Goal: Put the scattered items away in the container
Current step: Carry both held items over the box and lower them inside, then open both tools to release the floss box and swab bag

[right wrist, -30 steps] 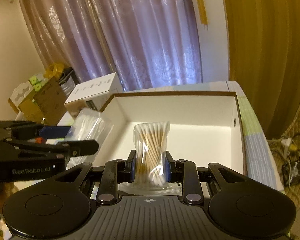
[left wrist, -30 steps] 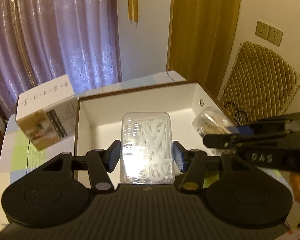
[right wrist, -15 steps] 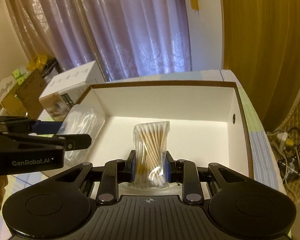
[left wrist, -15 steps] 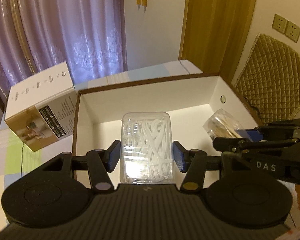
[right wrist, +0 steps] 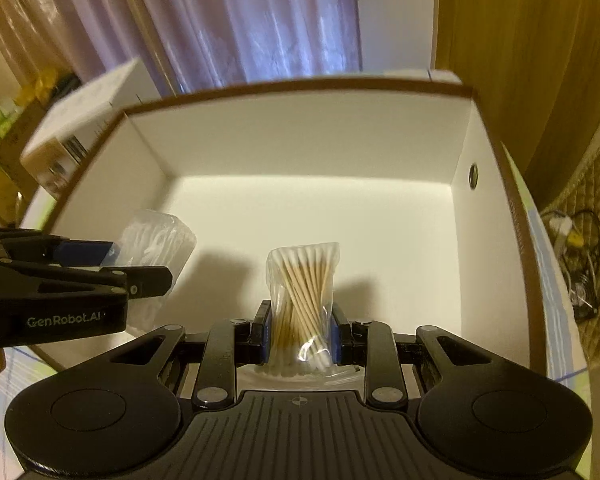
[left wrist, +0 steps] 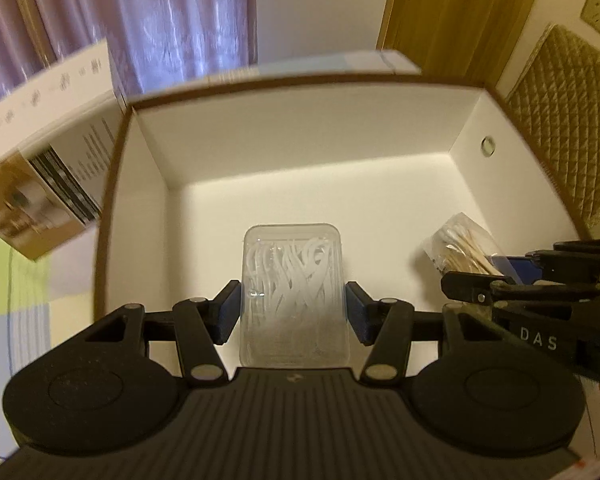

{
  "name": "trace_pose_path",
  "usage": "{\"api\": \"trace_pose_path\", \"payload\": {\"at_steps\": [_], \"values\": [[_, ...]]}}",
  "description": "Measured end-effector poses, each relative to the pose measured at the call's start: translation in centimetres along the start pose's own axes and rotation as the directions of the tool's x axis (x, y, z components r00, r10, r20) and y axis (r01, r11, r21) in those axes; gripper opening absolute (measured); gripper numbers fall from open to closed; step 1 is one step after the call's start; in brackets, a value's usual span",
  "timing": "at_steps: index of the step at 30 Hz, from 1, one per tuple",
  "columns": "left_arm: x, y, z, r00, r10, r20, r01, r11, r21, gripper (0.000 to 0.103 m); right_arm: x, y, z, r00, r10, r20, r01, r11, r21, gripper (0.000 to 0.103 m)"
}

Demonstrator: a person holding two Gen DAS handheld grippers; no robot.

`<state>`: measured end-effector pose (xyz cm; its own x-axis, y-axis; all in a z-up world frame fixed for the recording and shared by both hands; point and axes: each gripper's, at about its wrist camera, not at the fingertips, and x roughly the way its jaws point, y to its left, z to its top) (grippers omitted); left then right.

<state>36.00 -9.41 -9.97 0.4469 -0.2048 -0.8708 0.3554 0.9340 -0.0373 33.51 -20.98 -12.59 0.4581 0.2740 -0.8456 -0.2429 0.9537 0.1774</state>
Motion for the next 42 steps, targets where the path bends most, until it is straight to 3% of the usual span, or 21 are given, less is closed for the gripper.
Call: {"api": "trace_pose_path", "payload": {"at_steps": [6,15,17,19,24,30,42], "values": [[1.9,-0.5,-0.4,0.997,0.009,-0.076,-0.009,1.0,0.004,0.051,0.8,-0.5,0.2,0.999,-0.019,-0.04,0.019,1.0,-0.003,0.024],[3.0,-1.0,-0.7,0.992,0.008,-0.122,-0.009,1.0,-0.007,0.051,1.4,-0.4,0.3,0.997,-0.029,-0.075,0.028,0.999,-0.017,0.025],[3.0,-0.9,-0.9,0.992,0.008,-0.128,-0.009,1.0,-0.012,0.054,1.4,0.1,0.3,0.996,-0.03,-0.079,0.027,0.999,-0.034,0.035],[2.8,-0.8,-0.9,0.992,0.013,-0.126,-0.015,1.0,-0.017,0.062,1.2,0.4,0.3,0.996,-0.05,-0.069,0.046,0.997,-0.057,0.056],[2.0,-0.3,-0.3,0.992,0.06,-0.108,-0.061,0.998,-0.012,0.081,0.4,-0.1,0.4,0.997,-0.05,-0.052,0.048,0.998,-0.037,0.079],[1.3,-0.3,-0.8,0.993,0.074,-0.096,-0.076,0.997,-0.017,0.089,-0.4,-0.1,-0.2,0.997,-0.066,-0.035,0.065,0.998,-0.025,0.089],[-0.2,-0.2,-1.2,0.994,0.074,-0.081,-0.078,0.996,-0.048,0.094,-2.2,0.3,-1.0,0.999,-0.042,-0.015,0.042,0.999,0.001,0.096]]}}
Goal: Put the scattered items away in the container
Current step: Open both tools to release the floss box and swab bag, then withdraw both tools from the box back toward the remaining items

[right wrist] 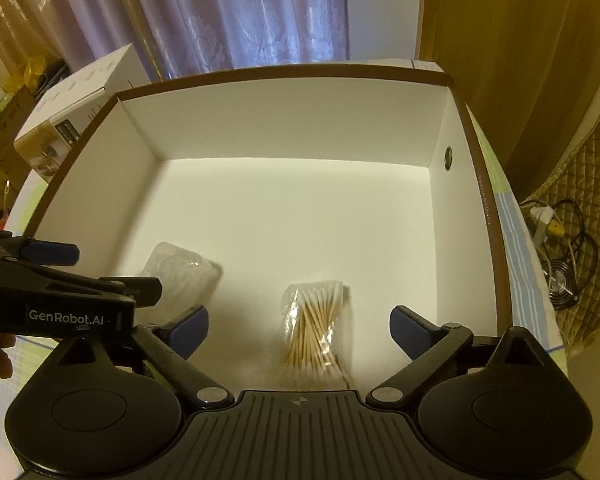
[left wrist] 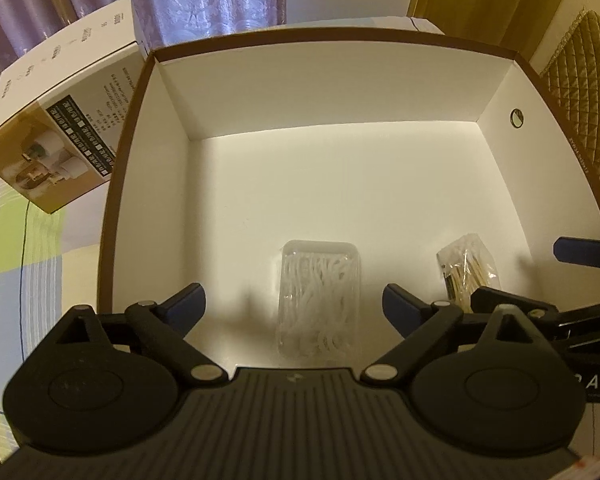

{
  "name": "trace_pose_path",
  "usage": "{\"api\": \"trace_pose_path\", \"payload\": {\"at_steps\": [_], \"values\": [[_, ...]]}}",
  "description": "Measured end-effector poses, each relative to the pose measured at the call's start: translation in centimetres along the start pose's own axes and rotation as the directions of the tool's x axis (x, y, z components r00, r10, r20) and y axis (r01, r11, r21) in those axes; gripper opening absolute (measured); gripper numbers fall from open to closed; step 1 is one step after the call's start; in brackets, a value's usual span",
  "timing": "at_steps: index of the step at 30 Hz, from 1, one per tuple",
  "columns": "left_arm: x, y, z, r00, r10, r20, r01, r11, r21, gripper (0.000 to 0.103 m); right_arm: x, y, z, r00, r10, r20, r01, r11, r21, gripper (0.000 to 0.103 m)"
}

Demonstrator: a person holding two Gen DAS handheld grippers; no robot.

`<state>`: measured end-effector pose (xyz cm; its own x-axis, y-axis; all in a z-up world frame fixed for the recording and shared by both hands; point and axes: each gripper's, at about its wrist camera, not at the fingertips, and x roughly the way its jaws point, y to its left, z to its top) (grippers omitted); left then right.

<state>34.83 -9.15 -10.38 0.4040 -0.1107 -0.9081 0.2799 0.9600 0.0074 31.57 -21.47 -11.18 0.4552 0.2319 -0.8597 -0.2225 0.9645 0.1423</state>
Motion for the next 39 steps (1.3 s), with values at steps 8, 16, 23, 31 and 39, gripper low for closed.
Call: {"api": "trace_pose_path", "payload": {"at_steps": [8,16,23,31,39], "values": [[-1.6,0.0,-0.3,0.999,0.016,0.036,-0.016,1.0,-0.005,0.094,-1.4,0.4,-0.2,0.999,0.018,0.029,-0.018,1.0,-0.001,0.097],[-4.4,-0.2,-0.5,0.994,0.027,0.107,-0.027,1.0,-0.008,0.094,-3.8,0.8,-0.3,0.996,0.024,0.089,-0.023,1.0,-0.015,0.098],[-7.5,-0.3,-1.7,0.985,0.046,0.169,-0.044,0.999,-0.014,0.094,-6.8,1.1,-1.4,0.986,0.013,0.169,-0.008,0.999,-0.032,0.101],[-11.5,0.5,-5.0,0.972,0.053,0.23,-0.044,0.998,-0.043,0.094,-11.8,1.0,-4.6,0.932,0.012,0.363,0.017,0.997,-0.078,0.101],[-15.0,1.0,-9.0,0.966,0.074,0.248,-0.064,0.997,-0.049,0.097,-13.1,2.1,-7.8,0.963,0.059,0.262,-0.011,0.983,-0.181,0.101]]}}
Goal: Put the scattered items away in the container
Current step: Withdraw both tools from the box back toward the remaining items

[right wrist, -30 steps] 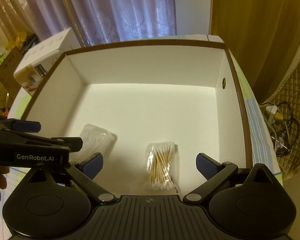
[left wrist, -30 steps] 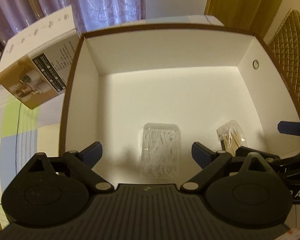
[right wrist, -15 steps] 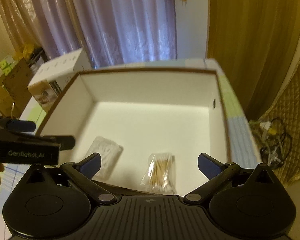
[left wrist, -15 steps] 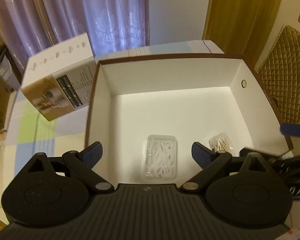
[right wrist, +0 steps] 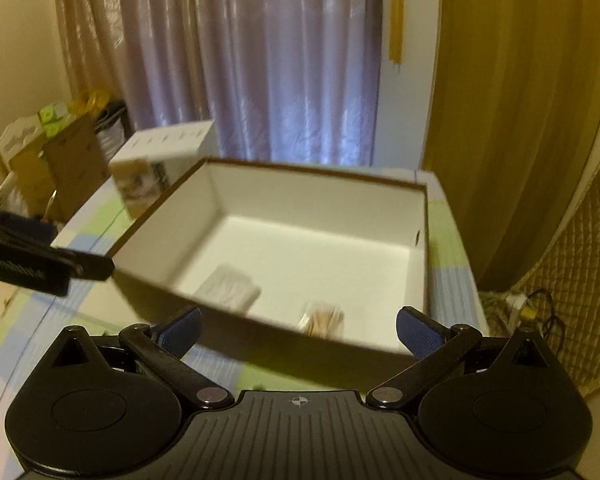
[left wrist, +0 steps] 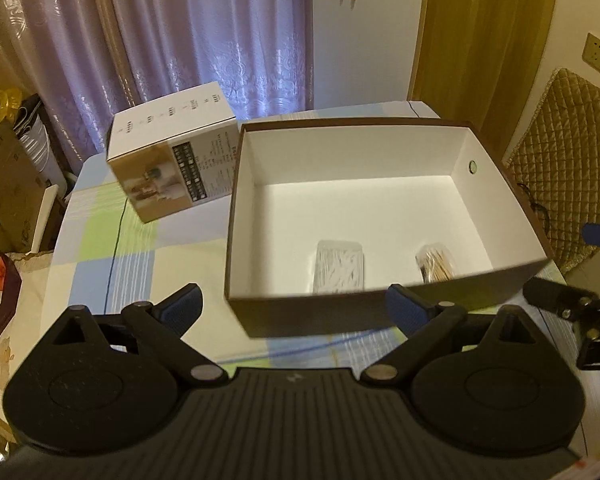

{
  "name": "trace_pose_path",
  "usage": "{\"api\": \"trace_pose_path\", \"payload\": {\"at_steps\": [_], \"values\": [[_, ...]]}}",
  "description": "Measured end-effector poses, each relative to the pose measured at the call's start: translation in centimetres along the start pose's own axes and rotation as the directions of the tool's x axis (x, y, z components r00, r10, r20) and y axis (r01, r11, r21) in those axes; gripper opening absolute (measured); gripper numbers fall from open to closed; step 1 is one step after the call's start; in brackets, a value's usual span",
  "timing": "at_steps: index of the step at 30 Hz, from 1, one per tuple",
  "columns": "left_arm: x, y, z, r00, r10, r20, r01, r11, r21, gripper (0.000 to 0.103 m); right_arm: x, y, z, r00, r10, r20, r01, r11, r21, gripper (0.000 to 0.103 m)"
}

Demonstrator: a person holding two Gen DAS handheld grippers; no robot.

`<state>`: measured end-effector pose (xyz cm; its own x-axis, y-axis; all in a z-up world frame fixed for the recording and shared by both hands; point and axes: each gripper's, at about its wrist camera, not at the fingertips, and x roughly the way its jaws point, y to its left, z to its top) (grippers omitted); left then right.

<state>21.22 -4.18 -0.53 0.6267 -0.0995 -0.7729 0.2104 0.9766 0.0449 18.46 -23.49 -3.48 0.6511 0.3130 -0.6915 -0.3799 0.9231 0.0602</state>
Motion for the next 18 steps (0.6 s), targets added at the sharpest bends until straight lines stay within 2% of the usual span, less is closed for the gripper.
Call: {"api": "trace_pose_path", "payload": {"at_steps": [11,18], "values": [[-3.8,0.0,-4.7,1.0,0.015,-0.018,-0.015,1.0,-0.016,0.098,-2.5,1.2,-2.2,0.999,0.035,-0.03,-0.035,0.999,0.005,0.101],[-4.8,-0.7,-7.9,0.998,0.019,-0.055,-0.021,0.999,-0.041,0.098,-4.0,0.8,-4.5,0.997,0.045,-0.058,-0.043,0.999,0.026,0.101]]}}
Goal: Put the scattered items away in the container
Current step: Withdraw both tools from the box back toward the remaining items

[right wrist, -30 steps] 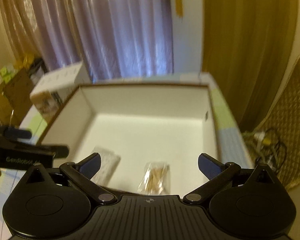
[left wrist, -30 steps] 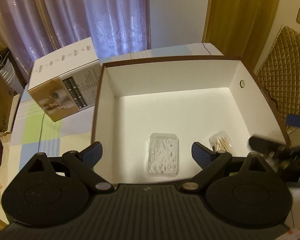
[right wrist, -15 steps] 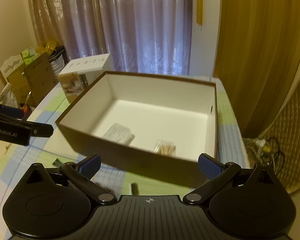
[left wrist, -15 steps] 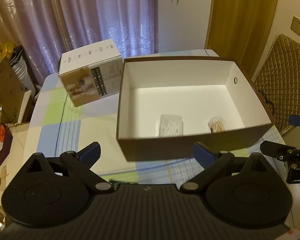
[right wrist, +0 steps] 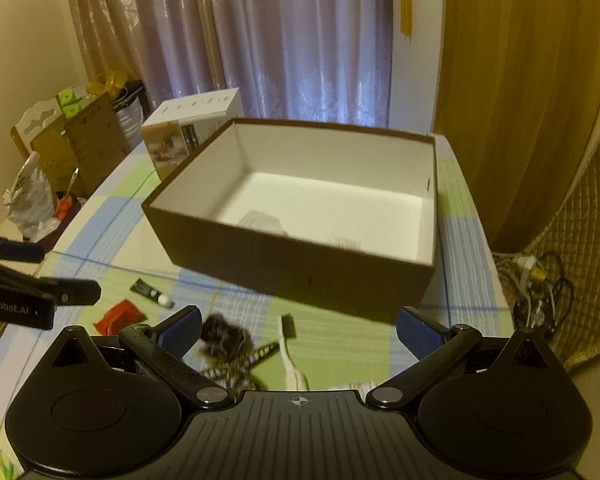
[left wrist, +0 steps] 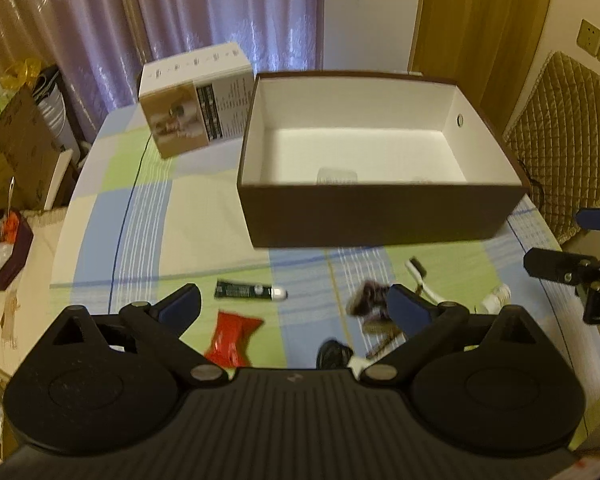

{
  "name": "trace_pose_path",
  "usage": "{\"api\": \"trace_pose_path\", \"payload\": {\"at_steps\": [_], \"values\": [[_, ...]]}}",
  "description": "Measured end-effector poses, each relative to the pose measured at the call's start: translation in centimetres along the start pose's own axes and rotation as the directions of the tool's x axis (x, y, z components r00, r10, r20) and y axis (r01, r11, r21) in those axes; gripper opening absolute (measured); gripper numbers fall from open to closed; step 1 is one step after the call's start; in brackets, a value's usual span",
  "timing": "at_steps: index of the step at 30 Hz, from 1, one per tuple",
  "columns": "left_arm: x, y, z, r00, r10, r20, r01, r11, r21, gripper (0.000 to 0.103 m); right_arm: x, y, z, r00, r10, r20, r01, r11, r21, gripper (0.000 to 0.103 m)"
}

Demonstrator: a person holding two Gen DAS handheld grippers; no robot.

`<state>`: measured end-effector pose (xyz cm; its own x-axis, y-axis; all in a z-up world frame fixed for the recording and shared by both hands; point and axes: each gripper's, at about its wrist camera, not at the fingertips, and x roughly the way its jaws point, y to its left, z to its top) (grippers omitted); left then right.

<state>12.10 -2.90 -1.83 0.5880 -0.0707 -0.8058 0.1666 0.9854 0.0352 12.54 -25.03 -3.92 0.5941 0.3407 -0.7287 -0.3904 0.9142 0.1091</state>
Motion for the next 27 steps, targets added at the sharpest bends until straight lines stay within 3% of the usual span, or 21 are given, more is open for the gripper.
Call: {"api": "trace_pose_path", "payload": {"at_steps": [13,18,27], "values": [[-2.4,-1.8,-7.0,0.998,0.051,-0.035,-0.052,0.998,-0.021,0.098,-1.6,-0.6,-5.5,0.997,0.054,-0.062,-0.055,0.998,-0.023,0.101],[-2.5,-2.0,-9.3,0.997,0.04,-0.063,-0.042,0.998,-0.035,0.097,-2.0,-0.3,-7.6,0.994,0.076,-0.08,-0.078,0.997,-0.028,0.101],[-0.9,-1.8,-11.3,0.996,0.018,-0.083,-0.013,0.998,0.056,0.088,-0.9,-0.9,-10.2,0.989,0.112,-0.098,-0.114,0.993,-0.019,0.101]]}}
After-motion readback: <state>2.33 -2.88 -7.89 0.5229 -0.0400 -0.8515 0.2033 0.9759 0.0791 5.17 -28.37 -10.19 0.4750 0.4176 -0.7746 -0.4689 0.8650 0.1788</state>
